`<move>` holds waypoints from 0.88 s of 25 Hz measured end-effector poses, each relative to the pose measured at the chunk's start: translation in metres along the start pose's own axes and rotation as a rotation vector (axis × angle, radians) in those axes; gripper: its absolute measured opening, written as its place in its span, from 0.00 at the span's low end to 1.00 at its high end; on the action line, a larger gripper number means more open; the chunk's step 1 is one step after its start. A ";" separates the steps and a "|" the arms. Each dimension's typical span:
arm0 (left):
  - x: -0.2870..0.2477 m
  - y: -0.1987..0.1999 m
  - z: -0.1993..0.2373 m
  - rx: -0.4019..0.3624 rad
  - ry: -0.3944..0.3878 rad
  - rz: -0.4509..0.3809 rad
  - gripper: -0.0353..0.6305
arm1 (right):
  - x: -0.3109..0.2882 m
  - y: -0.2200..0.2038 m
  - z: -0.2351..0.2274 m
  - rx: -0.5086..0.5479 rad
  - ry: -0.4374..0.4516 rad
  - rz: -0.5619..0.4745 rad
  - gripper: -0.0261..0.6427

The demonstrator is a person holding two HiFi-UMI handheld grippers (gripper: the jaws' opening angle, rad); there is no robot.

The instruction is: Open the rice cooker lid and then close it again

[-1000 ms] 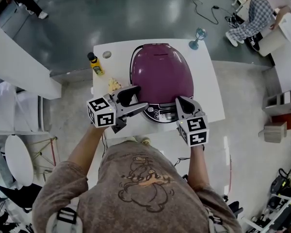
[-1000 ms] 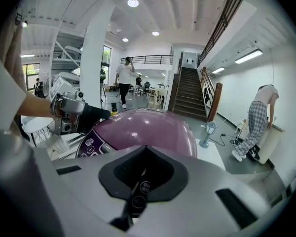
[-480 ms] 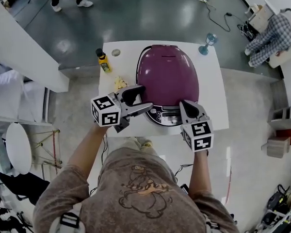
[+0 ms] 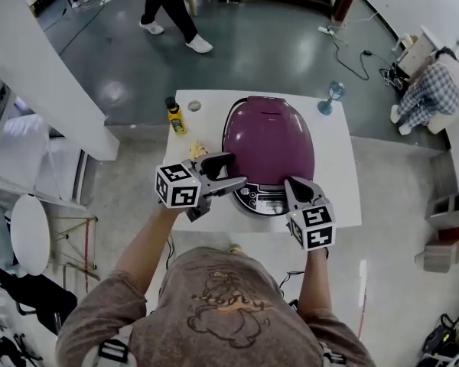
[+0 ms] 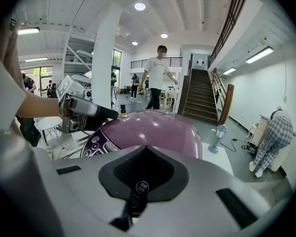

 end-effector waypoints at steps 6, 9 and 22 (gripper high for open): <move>0.001 0.000 -0.001 0.036 -0.002 -0.008 0.57 | -0.002 0.000 0.002 0.019 -0.061 -0.012 0.05; 0.010 0.002 -0.010 0.020 0.010 -0.014 0.57 | 0.002 0.003 0.009 0.064 -0.133 -0.039 0.05; 0.099 -0.016 -0.056 -0.078 0.139 -0.081 0.57 | 0.067 -0.020 0.071 -0.119 -0.197 -0.227 0.05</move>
Point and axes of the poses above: the fingertips, and each gripper's own axes: x backward along the fingers, z to its left, y out of its top, the point moved 4 cm from there along x, backward along the fingers, and after that the axes turned 13 degrees about z, right-handed, at the moved point
